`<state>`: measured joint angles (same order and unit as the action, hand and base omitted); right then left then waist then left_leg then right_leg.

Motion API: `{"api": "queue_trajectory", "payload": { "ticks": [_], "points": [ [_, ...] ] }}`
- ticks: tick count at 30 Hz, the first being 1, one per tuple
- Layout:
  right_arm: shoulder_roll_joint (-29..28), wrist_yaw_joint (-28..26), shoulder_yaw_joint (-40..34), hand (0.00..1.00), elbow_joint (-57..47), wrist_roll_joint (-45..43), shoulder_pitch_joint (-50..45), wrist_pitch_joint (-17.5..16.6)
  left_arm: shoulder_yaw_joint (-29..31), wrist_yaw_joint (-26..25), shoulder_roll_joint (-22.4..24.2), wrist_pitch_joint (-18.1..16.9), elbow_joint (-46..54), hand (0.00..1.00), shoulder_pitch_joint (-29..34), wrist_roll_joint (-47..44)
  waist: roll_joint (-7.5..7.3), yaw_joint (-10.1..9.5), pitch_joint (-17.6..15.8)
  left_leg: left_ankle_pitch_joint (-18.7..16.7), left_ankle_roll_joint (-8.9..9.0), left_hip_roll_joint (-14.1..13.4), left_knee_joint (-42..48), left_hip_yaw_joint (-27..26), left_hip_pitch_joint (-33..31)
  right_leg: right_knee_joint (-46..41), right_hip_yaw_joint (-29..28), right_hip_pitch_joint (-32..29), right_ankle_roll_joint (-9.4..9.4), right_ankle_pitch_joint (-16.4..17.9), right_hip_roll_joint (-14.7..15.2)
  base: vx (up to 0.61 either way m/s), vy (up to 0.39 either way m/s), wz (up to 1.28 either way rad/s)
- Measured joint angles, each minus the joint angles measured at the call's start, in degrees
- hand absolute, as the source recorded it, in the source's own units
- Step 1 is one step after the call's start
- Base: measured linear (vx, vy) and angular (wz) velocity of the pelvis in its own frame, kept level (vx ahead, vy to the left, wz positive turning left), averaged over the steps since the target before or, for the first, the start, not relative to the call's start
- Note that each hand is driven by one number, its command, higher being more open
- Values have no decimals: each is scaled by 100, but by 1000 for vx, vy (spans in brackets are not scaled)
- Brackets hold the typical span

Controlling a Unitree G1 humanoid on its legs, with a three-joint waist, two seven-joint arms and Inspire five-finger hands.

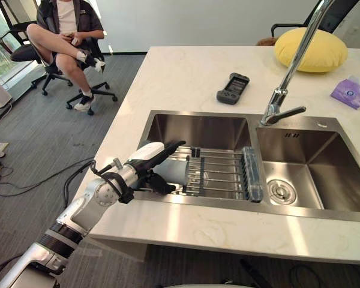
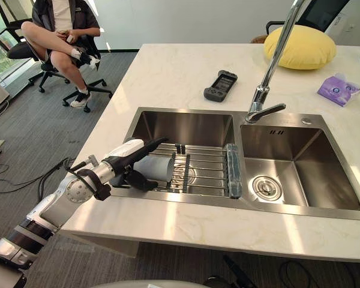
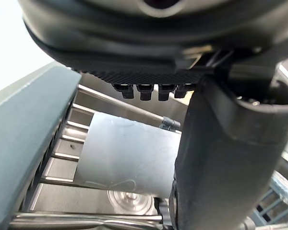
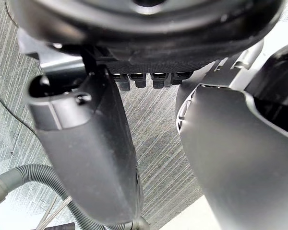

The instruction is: Walk over to the sink, pick up the cup, carry it to the dishwasher, place the cup inside the dishwasher, then close the dishwasher door

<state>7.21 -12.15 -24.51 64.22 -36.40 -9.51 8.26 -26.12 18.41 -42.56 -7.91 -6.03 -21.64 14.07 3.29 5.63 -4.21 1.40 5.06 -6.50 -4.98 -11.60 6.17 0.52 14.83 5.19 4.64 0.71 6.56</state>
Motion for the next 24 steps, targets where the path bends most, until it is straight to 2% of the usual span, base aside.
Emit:
{"api": "queue_trajectory", "payload": {
  "ticks": [6,13,19,24],
  "points": [
    [-2,-28,-54,100,15,0,-13,7,-346,525,-291,60,-152,100,-402,-428,1,65,1,0,0,3,-1,-29,11,58,-42,8,2,-45,-5,-18,-2,-4],
    [-10,-56,-247,100,57,0,-8,7,-577,1114,-468,304,-328,100,-760,-740,5,138,-1,-4,4,3,-4,-102,24,80,-95,-1,4,-57,-7,-8,-2,-3],
    [-15,-79,-369,100,59,0,-12,22,-692,1153,-560,334,-366,100,-861,-720,22,152,-12,-10,5,3,-5,-199,38,152,-186,-9,2,-115,-19,-19,-4,-8],
    [-16,-81,-450,100,59,-3,-23,22,-765,1000,-566,218,-465,100,-894,-494,25,159,-14,-10,6,-3,-29,-262,72,163,-231,-9,-3,-144,-26,-33,-7,-6]
  ]
}}
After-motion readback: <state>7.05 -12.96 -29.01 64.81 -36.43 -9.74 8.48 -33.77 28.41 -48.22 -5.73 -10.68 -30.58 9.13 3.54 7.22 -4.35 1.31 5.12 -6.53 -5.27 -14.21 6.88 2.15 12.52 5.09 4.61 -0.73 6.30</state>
